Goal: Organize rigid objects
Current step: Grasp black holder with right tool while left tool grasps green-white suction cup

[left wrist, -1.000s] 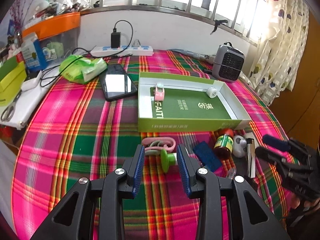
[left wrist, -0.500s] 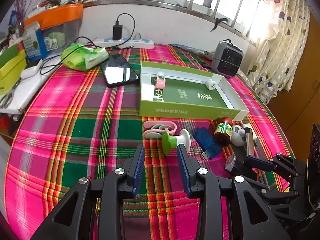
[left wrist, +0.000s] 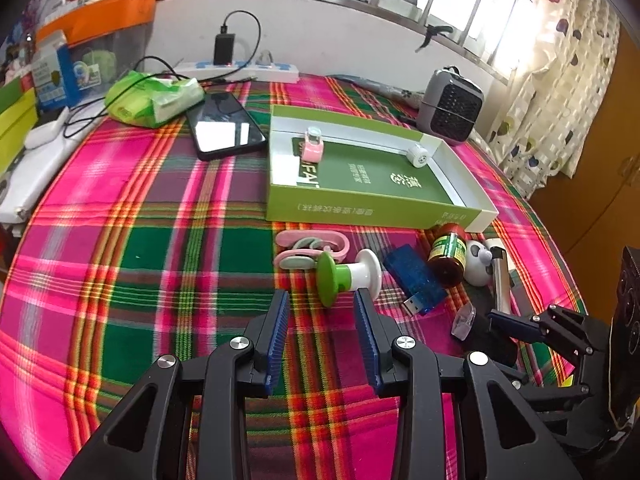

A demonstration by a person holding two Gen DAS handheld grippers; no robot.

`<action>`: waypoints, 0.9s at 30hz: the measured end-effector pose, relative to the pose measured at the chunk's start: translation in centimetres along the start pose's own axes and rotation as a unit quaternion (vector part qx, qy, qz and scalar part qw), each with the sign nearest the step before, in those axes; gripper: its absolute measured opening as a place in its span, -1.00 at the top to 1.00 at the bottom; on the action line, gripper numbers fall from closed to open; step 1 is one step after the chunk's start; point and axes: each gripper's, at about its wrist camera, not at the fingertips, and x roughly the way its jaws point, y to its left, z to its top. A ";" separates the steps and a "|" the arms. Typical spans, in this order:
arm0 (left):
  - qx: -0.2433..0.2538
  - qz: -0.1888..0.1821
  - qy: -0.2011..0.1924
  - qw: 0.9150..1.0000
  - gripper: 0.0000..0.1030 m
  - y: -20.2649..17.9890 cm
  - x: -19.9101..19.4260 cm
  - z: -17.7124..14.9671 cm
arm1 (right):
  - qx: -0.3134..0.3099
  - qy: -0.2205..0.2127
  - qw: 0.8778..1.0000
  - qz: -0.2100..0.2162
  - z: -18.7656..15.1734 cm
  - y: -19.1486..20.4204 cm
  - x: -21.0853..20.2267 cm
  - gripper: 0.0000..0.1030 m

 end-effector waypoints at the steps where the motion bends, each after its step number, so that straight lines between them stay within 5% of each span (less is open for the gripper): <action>1: 0.001 -0.003 0.001 1.000 0.38 0.0 0.2 0.1 | 0.000 0.001 1.000 -0.001 0.0 0.0 0.0 0.12; 10: 0.008 -0.028 0.011 1.000 0.38 -0.8 1.2 0.5 | 0.001 -0.001 1.000 -0.011 -0.1 0.5 -0.2 0.43; 23: 0.039 -0.056 0.022 0.997 0.38 -3.0 1.3 -0.3 | 0.009 -0.004 1.000 -0.015 -0.3 0.5 -0.4 0.44; 27: 0.047 -0.033 0.010 0.998 0.37 -2.8 1.0 -0.3 | 0.010 -0.004 1.000 -0.013 -0.3 0.4 -0.5 0.44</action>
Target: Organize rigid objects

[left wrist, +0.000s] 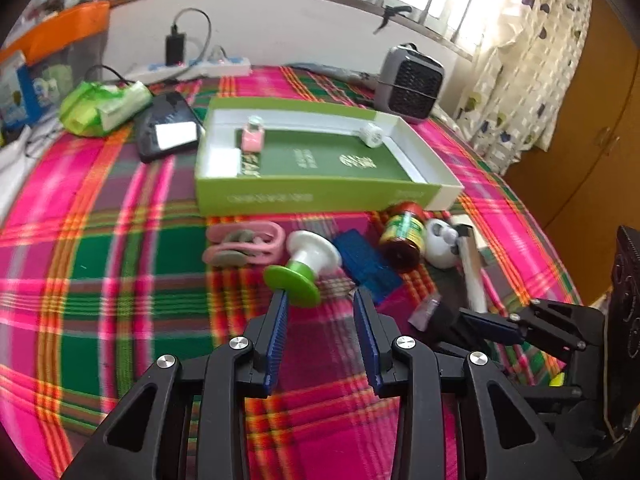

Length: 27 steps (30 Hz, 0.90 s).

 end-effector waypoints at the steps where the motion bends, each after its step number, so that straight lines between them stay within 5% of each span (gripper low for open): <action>1: 0.000 0.006 -0.002 1.000 0.37 0.3 0.0 0.1 | 0.000 0.000 1.000 0.000 0.0 0.0 0.0 0.44; 8: 0.002 0.015 0.005 1.000 0.23 1.0 1.0 0.8 | 0.003 -0.002 1.000 0.003 -0.1 -0.1 -0.1 0.44; 27: 0.031 0.041 0.018 0.999 0.22 -0.4 3.4 2.2 | 0.006 -0.005 1.000 0.010 -0.1 -0.2 -0.1 0.44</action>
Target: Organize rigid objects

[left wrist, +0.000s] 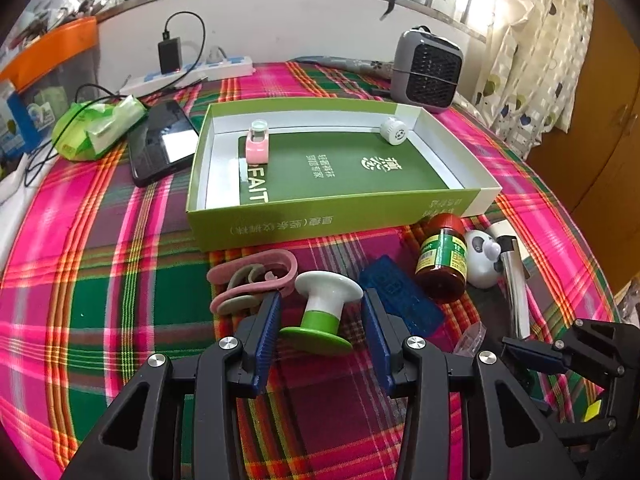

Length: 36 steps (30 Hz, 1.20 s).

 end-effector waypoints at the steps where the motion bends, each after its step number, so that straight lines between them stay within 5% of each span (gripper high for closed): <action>1: -0.001 0.001 -0.001 1.000 0.22 0.0 0.0 0.0 | 0.000 0.000 1.000 0.000 0.0 0.0 0.0 0.44; 36: -0.019 0.000 -0.007 1.000 0.26 0.4 -0.1 0.0 | 0.005 -0.001 1.000 0.005 0.0 -0.1 0.0 0.44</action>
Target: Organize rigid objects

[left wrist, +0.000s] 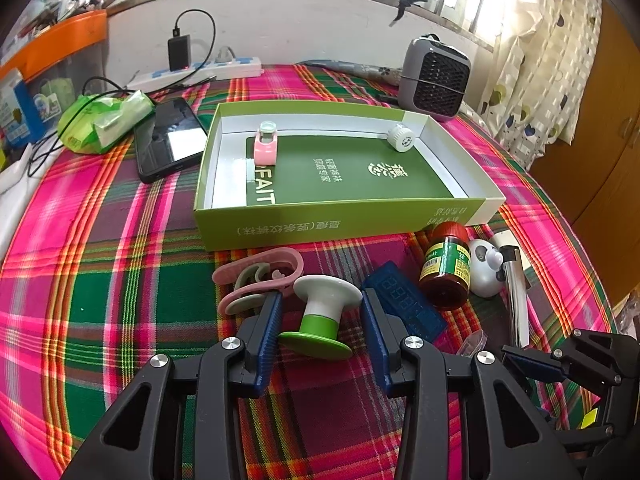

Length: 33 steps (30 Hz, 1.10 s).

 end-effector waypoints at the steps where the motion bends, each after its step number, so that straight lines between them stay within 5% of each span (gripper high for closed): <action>1: 0.000 0.000 0.000 1.000 0.26 0.0 0.0 0.0 | 0.000 0.000 1.000 0.000 0.0 0.0 0.0 0.44; 33: 0.004 0.002 -0.036 0.999 0.26 -0.3 -3.6 2.2 | 0.007 -0.038 0.999 -0.014 3.2 -1.3 -2.8 0.45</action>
